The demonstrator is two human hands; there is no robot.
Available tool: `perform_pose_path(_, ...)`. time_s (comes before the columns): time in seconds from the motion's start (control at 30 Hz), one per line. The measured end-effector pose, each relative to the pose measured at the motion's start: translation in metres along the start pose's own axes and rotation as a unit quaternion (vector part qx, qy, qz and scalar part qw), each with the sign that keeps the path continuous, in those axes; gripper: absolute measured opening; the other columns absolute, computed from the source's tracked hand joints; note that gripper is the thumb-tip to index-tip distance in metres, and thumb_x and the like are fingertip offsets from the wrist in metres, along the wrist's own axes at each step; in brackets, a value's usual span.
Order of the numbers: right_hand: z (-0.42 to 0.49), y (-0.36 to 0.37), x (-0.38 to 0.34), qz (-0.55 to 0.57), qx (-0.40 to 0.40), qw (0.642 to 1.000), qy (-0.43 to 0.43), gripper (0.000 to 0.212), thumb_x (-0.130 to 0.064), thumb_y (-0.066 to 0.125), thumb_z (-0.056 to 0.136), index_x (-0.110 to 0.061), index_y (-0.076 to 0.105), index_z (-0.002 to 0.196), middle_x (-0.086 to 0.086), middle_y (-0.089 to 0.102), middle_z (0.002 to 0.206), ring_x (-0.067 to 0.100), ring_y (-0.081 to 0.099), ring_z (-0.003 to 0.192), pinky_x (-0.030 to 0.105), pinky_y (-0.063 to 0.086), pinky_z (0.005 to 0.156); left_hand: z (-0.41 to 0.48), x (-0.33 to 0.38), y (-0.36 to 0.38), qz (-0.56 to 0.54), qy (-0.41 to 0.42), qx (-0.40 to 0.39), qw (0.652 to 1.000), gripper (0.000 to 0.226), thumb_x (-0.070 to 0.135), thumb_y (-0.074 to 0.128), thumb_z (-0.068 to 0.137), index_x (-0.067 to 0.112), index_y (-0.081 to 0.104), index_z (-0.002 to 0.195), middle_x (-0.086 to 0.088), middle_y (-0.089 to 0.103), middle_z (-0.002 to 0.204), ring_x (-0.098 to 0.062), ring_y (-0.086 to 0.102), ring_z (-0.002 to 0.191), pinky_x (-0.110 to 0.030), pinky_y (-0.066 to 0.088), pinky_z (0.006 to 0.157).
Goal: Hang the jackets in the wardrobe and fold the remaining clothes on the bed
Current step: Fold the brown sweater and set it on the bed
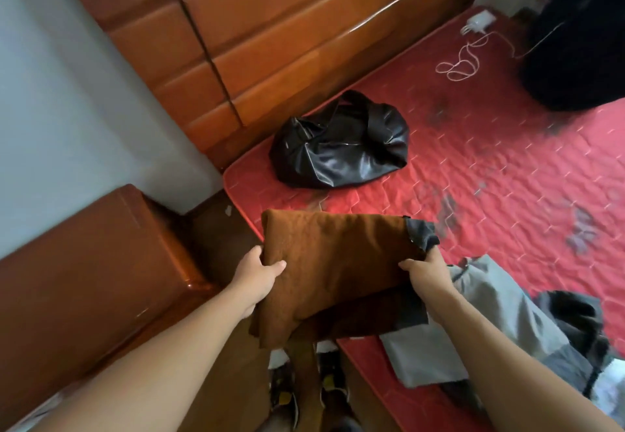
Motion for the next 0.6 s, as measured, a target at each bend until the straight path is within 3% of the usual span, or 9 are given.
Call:
perform_pose_path(0.17,0.112,0.036,0.018,-0.085,0.024,0.996,-0.024,0.036,-0.008,0.071,0.081,-0.021,0.050,0.107,0.005,0.064,0.102,0.028,0.063,0.098,0.045,0.052,0.092,0.112,-0.003,0.054,0.051,0.015,0.029,0.998,0.064,0.030,0.069,0.095,0.023,0.037,0.150,-0.003,0.048,0.149,-0.028,0.051,0.133,-0.046,0.046,0.109)
perform_pose_path(0.3,0.185,0.060,0.034,-0.141,0.031,0.989,-0.040,0.035,-0.013,0.070,0.085,-0.017,0.045,0.109,0.007,0.062,0.102,0.035,0.062,0.103,0.045,0.050,0.090,0.184,-0.011,0.089,0.059,0.030,0.053,0.996,0.068,0.027,0.067,0.096,0.034,0.028,0.151,-0.003,0.045,0.152,-0.028,0.049,0.135,-0.043,0.043,0.107)
perform_pose_path(0.37,0.210,0.067,0.047,-0.166,0.025,0.985,-0.049,0.050,-0.010,0.068,0.088,-0.015,0.038,0.128,0.013,0.061,0.112,0.041,0.061,0.110,0.041,0.046,0.089,0.209,-0.016,0.101,0.111,0.052,0.059,0.991,0.079,0.019,0.067,0.095,0.040,0.019,0.154,-0.006,0.042,0.154,-0.029,0.047,0.137,-0.043,0.043,0.108)
perform_pose_path(0.43,0.224,0.071,0.060,-0.225,0.026,0.972,-0.065,0.084,-0.012,0.066,0.087,-0.015,0.014,0.153,0.019,0.057,0.134,0.045,0.056,0.121,0.044,0.044,0.095,0.225,-0.022,0.110,0.215,0.082,0.054,0.972,0.100,0.018,0.072,0.090,0.045,0.003,0.157,-0.011,0.024,0.160,-0.033,0.032,0.145,-0.044,0.039,0.112)
perform_pose_path(0.47,0.227,0.072,0.064,-0.282,0.044,0.955,-0.080,0.097,-0.020,0.068,0.086,-0.020,0.004,0.158,0.020,0.048,0.146,0.046,0.049,0.130,0.049,0.042,0.101,0.230,-0.023,0.115,0.274,0.107,0.046,0.955,0.109,0.025,0.076,0.087,0.047,-0.006,0.156,-0.010,0.007,0.164,-0.035,0.016,0.151,-0.046,0.034,0.116)
perform_pose_path(0.53,0.226,0.079,0.063,-0.418,0.082,0.889,-0.168,0.101,-0.049,0.066,0.087,-0.027,0.000,0.160,0.017,0.024,0.163,0.045,0.023,0.148,0.061,0.026,0.114,0.236,-0.023,0.128,0.392,0.197,0.023,0.898,0.120,0.052,0.075,0.081,0.043,-0.018,0.155,-0.006,-0.026,0.165,-0.034,-0.016,0.154,-0.050,0.014,0.122)
perform_pose_path(0.6,0.226,0.102,0.065,-0.513,0.038,0.807,-0.290,0.097,-0.071,0.051,0.087,-0.030,0.004,0.161,0.014,0.005,0.169,0.041,0.001,0.154,0.065,0.011,0.119,0.242,-0.023,0.142,0.486,0.283,0.015,0.827,0.123,0.078,0.059,0.077,0.034,-0.024,0.156,-0.007,-0.040,0.159,-0.029,-0.032,0.149,-0.055,0.000,0.121)
Point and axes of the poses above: each hand's wrist, its own z-axis towards the middle knuckle, its own y-axis out of the palm, x = y × z, the point moved 5 cm from there along z, towards the middle knuckle
